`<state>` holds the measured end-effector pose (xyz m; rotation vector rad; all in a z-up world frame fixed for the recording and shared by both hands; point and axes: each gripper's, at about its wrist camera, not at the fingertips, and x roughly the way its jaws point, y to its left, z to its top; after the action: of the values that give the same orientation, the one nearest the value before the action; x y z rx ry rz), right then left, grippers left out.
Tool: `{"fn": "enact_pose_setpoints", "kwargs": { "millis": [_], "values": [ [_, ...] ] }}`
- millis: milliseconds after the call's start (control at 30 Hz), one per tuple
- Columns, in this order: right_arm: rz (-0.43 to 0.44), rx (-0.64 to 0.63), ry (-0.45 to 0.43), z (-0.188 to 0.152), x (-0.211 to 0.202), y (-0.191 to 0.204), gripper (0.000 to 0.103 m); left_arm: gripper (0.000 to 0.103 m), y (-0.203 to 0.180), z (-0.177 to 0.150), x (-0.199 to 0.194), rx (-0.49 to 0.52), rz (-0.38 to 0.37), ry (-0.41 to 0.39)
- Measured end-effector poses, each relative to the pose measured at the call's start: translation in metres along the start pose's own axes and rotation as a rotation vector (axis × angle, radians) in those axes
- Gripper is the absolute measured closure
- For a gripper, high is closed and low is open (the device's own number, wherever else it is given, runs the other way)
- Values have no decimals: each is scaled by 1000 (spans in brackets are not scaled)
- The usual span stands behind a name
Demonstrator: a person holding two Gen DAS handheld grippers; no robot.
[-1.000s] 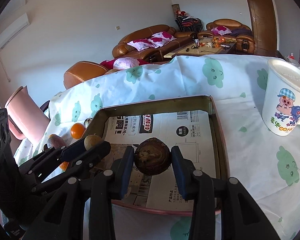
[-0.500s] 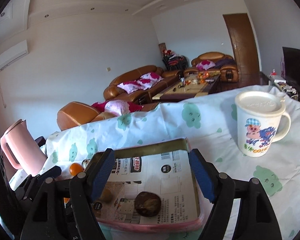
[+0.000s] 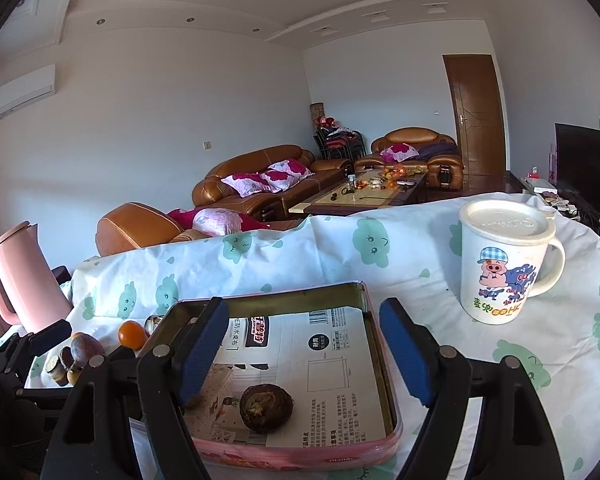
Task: Organize fruits
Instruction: 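Carry both fruits over the pink tin tray and open both tools to drop them, then move both tools back toward the remaining fruits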
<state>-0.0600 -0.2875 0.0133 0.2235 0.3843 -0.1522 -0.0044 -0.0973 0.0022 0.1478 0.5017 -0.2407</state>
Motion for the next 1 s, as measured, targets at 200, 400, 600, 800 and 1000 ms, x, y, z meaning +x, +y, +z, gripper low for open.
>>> {"fn": "enact_pose_setpoints", "kwargs": {
  "millis": [200, 400, 600, 800, 1000],
  "values": [
    [-23, -22, -36, -4, -10, 12, 24, 2, 24, -5, -4, -36, 18, 13],
    [-43, -48, -48, -9, -16, 30, 24, 2, 49, -10, -6, -68, 42, 24],
    [-4, -51, -16, -16, -15, 58, 24, 2, 71, -13, -6, -93, 55, 43],
    [49, -96, 8, -23, -13, 97, 24, 2, 104, -18, -7, -103, 82, 60],
    [108, -175, 37, -32, -10, 136, 24, 2, 152, -24, -4, -121, 160, 105]
  ]
}}
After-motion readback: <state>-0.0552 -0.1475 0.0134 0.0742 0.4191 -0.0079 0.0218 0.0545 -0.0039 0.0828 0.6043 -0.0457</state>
